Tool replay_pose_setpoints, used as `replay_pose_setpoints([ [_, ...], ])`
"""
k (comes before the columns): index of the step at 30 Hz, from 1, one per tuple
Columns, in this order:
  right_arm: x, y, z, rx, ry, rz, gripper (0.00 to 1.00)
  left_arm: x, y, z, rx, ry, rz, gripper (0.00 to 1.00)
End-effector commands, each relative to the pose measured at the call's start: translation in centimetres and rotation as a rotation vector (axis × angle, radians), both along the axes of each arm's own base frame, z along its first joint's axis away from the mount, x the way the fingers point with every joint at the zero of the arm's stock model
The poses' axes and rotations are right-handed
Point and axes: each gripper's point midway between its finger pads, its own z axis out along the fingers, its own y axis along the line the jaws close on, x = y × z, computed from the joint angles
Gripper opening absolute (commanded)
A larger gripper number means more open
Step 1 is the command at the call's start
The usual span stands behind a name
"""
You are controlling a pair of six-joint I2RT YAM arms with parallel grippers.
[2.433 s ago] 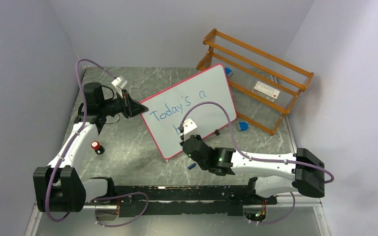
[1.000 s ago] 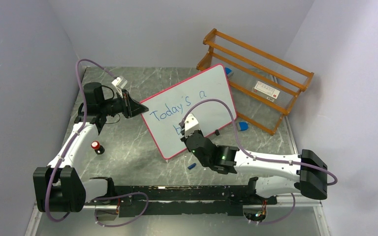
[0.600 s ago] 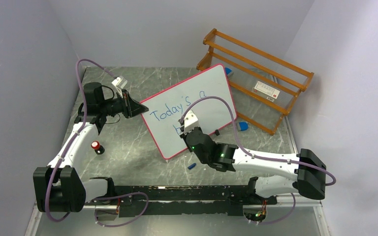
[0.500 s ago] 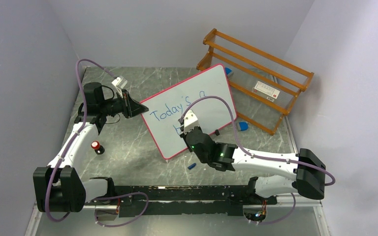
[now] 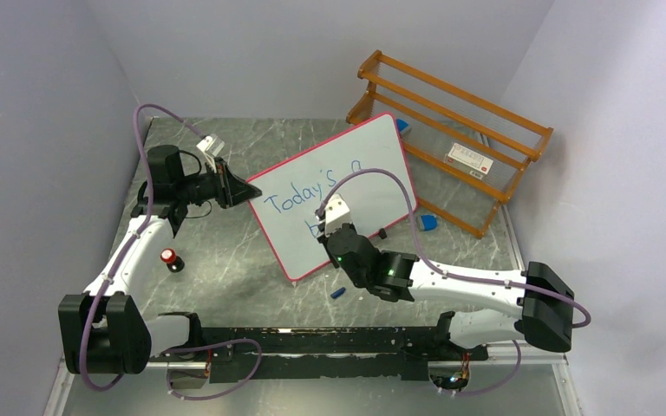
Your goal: Write a sentence on the whiteboard
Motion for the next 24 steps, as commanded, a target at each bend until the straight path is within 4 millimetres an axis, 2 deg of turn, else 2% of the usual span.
replay_pose_setpoints([
  [1, -0.6, -1.2, -1.9, -0.034, 0.052, -0.01, 0.0, 0.7, 0.9, -2.4, 0.078, 0.015, 0.053, 0.05],
  [17, -1.9, -2.3, -4.1, -0.05, 0.121, -0.002, 0.0, 0.7, 0.9, -2.4, 0.079, 0.015, 0.053, 0.05],
  [24, -2.1, -2.6, -4.4, -0.063, 0.124, -0.008, 0.0, 0.7, 0.9, -2.5, 0.078, 0.018, 0.053, 0.05],
])
